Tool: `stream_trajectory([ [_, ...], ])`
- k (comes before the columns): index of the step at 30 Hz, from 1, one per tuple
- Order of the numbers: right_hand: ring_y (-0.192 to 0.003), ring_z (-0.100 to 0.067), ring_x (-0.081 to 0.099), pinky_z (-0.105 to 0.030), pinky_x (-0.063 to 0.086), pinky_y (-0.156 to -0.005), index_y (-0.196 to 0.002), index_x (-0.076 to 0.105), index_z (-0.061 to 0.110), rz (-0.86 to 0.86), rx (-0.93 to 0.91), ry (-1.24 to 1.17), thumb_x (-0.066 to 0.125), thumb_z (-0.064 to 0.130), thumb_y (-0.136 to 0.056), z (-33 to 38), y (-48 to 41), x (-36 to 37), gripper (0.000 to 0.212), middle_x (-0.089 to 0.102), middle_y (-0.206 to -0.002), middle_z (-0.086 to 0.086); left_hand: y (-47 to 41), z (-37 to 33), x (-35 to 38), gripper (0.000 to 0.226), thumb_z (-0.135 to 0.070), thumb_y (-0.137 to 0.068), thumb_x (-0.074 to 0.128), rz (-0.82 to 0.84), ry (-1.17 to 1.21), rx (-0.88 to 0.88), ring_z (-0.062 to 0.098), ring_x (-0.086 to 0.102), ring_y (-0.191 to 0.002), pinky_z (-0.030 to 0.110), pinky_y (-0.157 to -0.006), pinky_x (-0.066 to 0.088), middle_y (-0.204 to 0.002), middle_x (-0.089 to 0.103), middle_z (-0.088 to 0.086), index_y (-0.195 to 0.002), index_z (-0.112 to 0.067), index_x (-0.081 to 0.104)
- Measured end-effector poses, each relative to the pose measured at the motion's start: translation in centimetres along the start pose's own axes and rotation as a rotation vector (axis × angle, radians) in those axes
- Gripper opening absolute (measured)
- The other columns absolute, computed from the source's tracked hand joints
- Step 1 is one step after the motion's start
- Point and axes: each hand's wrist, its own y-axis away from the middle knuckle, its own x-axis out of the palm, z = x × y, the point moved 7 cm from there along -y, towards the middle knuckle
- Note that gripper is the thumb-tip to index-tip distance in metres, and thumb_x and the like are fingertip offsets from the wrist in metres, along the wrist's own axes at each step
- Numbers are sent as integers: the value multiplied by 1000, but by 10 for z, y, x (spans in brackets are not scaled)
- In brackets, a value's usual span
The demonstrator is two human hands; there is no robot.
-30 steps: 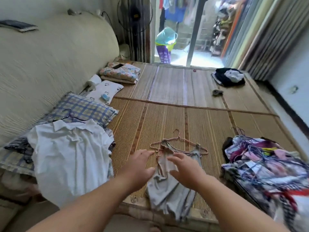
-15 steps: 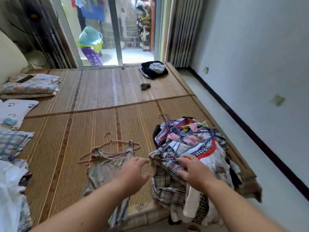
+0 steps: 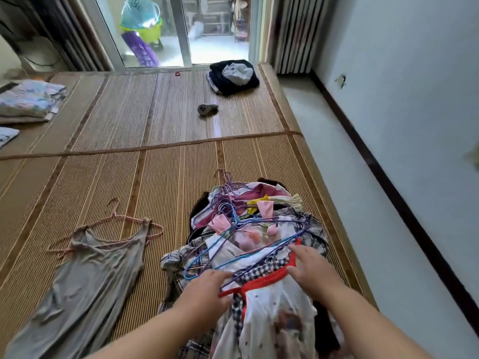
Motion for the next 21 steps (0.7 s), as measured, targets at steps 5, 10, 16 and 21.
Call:
stream_trajectory([
  [5, -131, -16, 39, -30, 33, -105, -142, 36, 24, 12, -11, 36, 53, 39, -89, -36, -85, 8, 57, 41, -145, 2, -63, 24, 17, 60, -41, -88, 59, -39, 49, -137, 11, 41, -128, 25, -105, 32, -143, 40, -6, -143, -31, 36],
  [10, -144, -20, 11, -42, 18, -115, -150, 16, 19, 105, -69, 156, 51, 42, -91, -43, -166, 38, 72, 13, -157, -1, -108, 62, 40, 69, -38, -87, 59, -27, 18, -224, 17, 29, -138, 31, -111, 25, -151, 28, -3, -147, -30, 26],
  [16, -114, -29, 48, -42, 40, -90, -124, 53, 39, -91, 30, 299, 42, 35, -93, -48, -206, 43, 33, 52, -124, -3, -140, 97, 54, 76, -39, -88, 57, -11, -36, -291, 19, 16, -144, 33, -115, 17, -158, 12, -3, -151, -30, 14],
  [21, -103, -27, 61, -30, 45, -73, -116, 65, 36, -167, -15, 75, 47, 25, -94, -50, -190, 25, 30, 65, -119, 0, -141, 97, 50, 77, -39, -85, 61, -49, 39, -302, 21, 37, -134, 35, -110, 33, -147, 39, 1, -149, -25, 22],
])
